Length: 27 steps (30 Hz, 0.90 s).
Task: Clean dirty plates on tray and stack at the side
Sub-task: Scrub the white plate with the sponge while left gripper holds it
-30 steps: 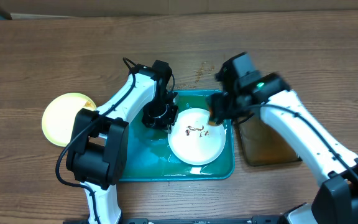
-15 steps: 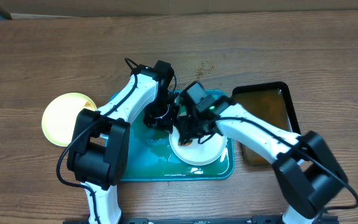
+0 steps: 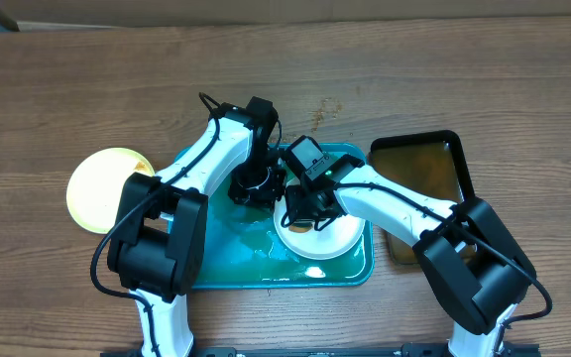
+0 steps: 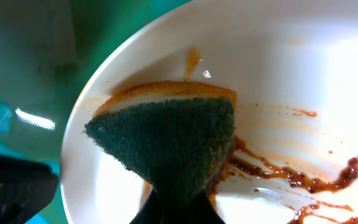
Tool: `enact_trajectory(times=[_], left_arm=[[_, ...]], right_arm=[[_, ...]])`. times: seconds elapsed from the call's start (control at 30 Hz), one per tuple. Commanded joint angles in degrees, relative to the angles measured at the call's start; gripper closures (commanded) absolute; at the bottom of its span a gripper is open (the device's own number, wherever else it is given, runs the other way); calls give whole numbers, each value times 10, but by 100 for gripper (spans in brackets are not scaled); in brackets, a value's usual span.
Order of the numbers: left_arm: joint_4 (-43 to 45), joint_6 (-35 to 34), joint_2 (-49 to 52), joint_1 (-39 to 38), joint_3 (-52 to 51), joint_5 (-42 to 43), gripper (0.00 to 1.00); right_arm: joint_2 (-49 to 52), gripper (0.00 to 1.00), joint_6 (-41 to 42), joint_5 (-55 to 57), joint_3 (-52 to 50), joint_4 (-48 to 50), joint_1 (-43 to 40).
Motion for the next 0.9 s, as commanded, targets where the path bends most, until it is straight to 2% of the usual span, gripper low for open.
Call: enact_trajectory(times=[0.0, 0.1, 0.17, 0.43, 0.5, 0.77, 0.87], left_arm=[[-1, -4, 5, -2, 9, 5, 96], [10, -5, 5, -2, 6, 5, 93], [27, -19, 5, -2, -2, 5, 81], [84, -37, 5, -9, -39, 7, 72], [99, -37, 5, -12, -50, 6, 73], [124, -43, 5, -14, -81, 7, 94], [135, -52, 5, -15, -93, 6, 96]], right_arm=[[17, 96, 16, 59, -8, -13, -2], [17, 96, 16, 59, -8, -17, -2], [17, 96, 16, 59, -8, -20, -2], [17, 96, 16, 55, -8, -22, -2], [17, 96, 16, 55, -8, -24, -2], [17, 96, 16, 55, -8, -28, -2], [17, 96, 16, 56, -8, -29, -2]])
